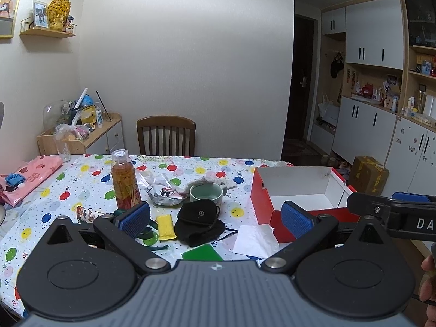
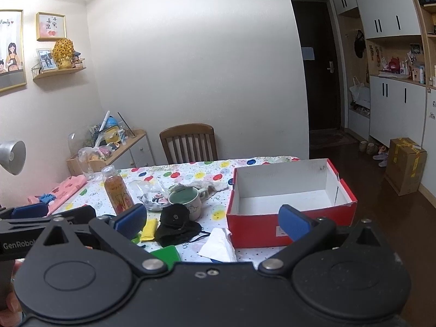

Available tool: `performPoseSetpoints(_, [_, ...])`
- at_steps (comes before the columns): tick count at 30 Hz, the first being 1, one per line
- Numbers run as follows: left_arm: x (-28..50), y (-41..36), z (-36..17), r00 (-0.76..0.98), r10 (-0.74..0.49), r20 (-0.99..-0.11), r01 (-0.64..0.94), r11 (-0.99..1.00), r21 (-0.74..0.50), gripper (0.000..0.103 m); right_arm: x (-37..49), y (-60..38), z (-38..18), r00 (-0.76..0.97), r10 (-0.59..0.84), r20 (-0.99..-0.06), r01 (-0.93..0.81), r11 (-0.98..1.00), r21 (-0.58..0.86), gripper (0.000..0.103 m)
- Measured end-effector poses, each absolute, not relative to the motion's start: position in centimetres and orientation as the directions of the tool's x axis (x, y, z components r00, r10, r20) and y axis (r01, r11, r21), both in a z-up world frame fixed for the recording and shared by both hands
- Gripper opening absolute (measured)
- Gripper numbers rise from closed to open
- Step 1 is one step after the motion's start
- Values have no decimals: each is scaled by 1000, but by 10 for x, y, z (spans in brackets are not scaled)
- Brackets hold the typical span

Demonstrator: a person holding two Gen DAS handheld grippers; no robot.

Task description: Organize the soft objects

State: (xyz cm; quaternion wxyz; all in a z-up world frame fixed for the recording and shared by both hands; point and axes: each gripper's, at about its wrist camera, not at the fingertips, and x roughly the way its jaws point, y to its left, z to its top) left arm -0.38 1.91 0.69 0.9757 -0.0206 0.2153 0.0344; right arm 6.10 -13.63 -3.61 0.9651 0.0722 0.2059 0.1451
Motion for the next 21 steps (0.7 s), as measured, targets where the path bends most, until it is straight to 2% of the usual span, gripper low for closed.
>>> performPoseSetpoints(21, [12,34,2,895,38,-445,-66,997,-48,103,74,-110,-36,854,359,-376,-317,933,171,103])
